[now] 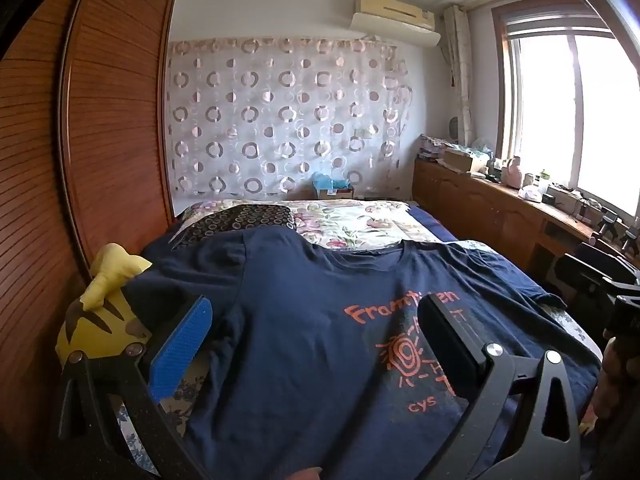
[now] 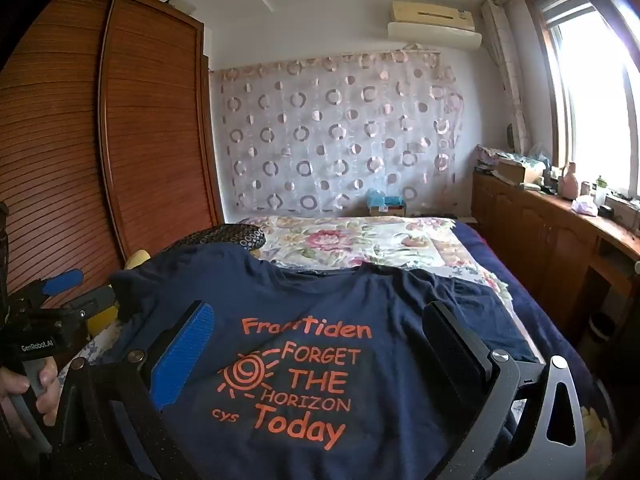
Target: Fold small clothes
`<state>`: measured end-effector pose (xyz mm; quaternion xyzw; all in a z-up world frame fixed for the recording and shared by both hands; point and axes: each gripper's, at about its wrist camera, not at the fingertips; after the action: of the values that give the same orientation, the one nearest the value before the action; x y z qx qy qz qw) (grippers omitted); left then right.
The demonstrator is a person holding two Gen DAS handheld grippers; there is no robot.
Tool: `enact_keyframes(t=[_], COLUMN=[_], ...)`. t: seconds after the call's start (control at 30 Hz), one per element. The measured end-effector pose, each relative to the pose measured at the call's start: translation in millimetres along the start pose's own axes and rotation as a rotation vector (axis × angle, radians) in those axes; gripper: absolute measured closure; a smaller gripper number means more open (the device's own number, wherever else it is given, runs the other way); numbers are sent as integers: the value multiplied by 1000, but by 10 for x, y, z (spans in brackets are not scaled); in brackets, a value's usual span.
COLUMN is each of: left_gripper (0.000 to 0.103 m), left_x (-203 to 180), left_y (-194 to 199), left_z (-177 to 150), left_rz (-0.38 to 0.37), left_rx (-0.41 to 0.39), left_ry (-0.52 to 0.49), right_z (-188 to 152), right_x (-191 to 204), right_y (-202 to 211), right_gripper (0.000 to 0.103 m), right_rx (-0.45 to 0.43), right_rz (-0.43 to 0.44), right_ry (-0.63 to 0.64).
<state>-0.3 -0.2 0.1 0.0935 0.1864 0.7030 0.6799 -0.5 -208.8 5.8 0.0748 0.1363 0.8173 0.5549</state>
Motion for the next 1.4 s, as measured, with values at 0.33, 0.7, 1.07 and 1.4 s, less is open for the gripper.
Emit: enact_keyframes(t=[0.33, 0.7, 1.07, 1.4], left_gripper=[0, 0, 0, 0], left_x=[6, -4, -4, 63], left_y=[15, 0, 1, 15], left_z=[-1, 0, -1, 36], left_rz=[-1, 7, 7, 7], left_rx=[1, 4, 3, -6], left_ry=[0, -6, -7, -8], right_z=[16, -5, -12, -13], right_x=[25, 22, 9, 1], right_y=[24, 17, 9, 2], right_gripper=[0, 0, 0, 0], right_rx=[-5, -4, -1, -4], right_rz=[-9, -7, -7, -8], right_ry=[6, 5, -4, -6])
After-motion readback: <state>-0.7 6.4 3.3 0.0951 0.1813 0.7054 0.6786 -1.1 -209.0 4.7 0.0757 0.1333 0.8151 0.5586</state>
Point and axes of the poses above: each gripper's, at about its wrist camera, not at the fingertips, and y roughly against the way its jaws point, x to its left, z to its top, and after that the axes turned 5 degrees about y, right-handed
